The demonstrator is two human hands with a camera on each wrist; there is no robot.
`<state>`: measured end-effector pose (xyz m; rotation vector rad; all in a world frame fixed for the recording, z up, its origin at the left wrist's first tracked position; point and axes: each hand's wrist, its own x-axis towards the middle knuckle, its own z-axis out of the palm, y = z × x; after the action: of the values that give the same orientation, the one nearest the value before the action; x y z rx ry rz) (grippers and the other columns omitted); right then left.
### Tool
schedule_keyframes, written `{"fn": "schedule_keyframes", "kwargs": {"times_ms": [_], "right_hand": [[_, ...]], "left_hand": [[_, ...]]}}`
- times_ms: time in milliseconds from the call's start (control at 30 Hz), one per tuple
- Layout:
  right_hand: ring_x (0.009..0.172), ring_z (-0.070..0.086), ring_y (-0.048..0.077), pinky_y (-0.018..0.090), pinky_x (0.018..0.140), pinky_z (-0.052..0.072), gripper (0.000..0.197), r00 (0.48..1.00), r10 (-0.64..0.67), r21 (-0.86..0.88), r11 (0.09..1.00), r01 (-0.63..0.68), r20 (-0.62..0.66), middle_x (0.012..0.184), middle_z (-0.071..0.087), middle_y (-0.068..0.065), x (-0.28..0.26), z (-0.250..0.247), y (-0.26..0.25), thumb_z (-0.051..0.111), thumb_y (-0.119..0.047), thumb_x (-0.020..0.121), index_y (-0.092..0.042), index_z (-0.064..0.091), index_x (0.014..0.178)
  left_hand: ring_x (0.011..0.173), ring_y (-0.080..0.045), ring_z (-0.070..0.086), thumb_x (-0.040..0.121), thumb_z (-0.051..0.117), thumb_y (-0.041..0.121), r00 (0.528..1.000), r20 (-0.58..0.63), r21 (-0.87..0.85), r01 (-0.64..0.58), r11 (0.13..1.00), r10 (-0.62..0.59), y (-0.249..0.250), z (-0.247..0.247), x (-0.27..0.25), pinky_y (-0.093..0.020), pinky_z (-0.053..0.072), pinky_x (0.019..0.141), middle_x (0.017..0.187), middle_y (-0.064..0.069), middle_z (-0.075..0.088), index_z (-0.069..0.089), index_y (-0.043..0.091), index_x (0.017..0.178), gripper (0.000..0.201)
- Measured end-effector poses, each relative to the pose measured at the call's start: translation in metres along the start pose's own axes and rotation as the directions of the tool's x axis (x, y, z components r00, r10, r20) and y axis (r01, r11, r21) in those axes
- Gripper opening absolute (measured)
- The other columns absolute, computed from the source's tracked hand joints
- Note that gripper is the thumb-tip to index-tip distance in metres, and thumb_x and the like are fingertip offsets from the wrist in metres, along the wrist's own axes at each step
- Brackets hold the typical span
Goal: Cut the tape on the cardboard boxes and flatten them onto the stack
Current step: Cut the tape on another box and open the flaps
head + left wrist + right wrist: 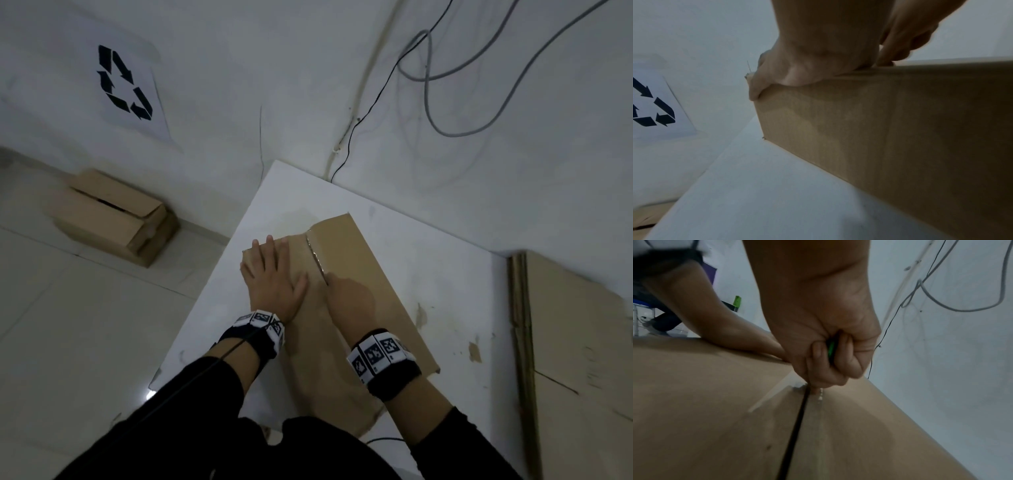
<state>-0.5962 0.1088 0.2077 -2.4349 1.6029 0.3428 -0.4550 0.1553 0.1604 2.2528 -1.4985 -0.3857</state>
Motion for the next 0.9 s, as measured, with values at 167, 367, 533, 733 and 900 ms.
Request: {"fn": "schedule_keyframes", "kwargs": {"times_ms": [167,367,533,733,900], "right_hand": [[0.091,0.064,0.029,0.034,0.065,0.040,0.032,0.997,-0.002,-0.116,0.993,0.012,0.081,0.104,0.065,0.008,-0.029,0.009,0.015,0.034,-0.015,0.099,-0.016,0.053,0.125],[0.085,0.064,0.029,0.032,0.061,0.036,0.032,0.999,-0.026,-0.104,0.994,0.030,0.037,0.098,0.067,0.008,-0.071,0.017,0.040,0.035,-0.014,0.096,-0.018,0.056,0.120],[0.081,0.067,0.027,0.027,0.057,0.027,0.027,0.998,-0.053,-0.086,0.995,0.050,-0.027,0.092,0.070,0.010,-0.122,0.024,0.055,0.047,-0.012,0.093,-0.014,0.063,0.115],[0.032,0.017,0.012,0.014,0.045,-0.007,0.035,0.991,0.128,-0.075,0.989,-0.131,-0.034,0.035,0.032,-0.006,-0.177,0.034,0.068,0.087,-0.007,0.041,-0.022,0.061,0.059],[0.035,0.011,0.009,0.018,0.047,-0.010,0.037,0.979,0.124,-0.071,0.988,-0.137,-0.163,0.043,0.018,-0.007,-0.210,0.047,0.082,0.078,0.000,0.053,-0.023,0.071,0.081]], "left_hand": [[0.145,-0.039,0.008,0.087,0.028,0.058,1.000,0.009,0.021,0.016,1.000,-0.016,0.002,0.001,-0.002,-0.066,0.019,0.109,0.159,-0.013,0.016,0.024,0.015,0.151,0.077],[0.147,-0.035,-0.001,0.093,0.039,0.056,0.998,0.033,0.030,0.044,0.999,-0.045,0.004,0.000,-0.003,-0.064,0.014,0.112,0.161,-0.009,0.006,0.014,0.018,0.153,0.076],[0.147,-0.034,-0.005,0.092,0.039,0.056,0.998,0.047,0.040,0.049,0.998,-0.051,0.005,-0.001,-0.002,-0.065,0.011,0.112,0.161,-0.008,0.002,0.010,0.019,0.154,0.078],[0.147,-0.036,-0.003,0.092,0.038,0.057,0.998,0.038,0.070,0.045,0.997,-0.048,0.004,0.001,-0.002,-0.066,0.011,0.112,0.161,-0.010,0.004,0.010,0.018,0.153,0.078],[0.147,-0.036,-0.005,0.093,0.035,0.057,0.997,0.055,0.104,0.048,0.993,-0.054,0.003,0.001,0.000,-0.065,0.007,0.113,0.161,-0.010,0.001,0.006,0.018,0.153,0.077]]}}
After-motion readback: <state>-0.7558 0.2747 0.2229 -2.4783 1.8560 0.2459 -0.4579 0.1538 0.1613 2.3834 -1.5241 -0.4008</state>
